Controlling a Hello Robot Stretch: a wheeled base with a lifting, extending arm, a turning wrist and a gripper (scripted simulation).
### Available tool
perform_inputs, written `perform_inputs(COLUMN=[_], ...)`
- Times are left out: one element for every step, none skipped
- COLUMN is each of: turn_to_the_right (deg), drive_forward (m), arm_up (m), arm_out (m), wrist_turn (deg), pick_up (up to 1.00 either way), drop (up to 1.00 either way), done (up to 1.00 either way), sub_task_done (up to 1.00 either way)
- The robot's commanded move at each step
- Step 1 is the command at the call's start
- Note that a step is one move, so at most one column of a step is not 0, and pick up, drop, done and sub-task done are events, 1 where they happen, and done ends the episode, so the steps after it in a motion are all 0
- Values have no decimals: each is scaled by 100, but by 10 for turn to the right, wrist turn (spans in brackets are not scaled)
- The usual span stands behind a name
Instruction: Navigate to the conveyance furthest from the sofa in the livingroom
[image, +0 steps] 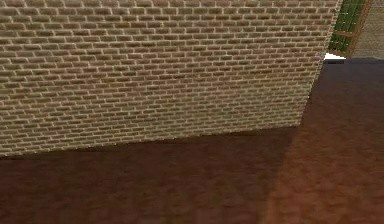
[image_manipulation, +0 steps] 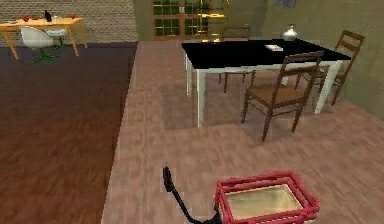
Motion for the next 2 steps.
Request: perform_inputs(turn_to_the_right=[0,330], drive_forward=[10,0], arm_up=[0,0], arm_out=[0,0], wrist_turn=[0,0], pick_up=[0,0], drop=[0,0], done=[0,0], sub_task_done=[0,0])
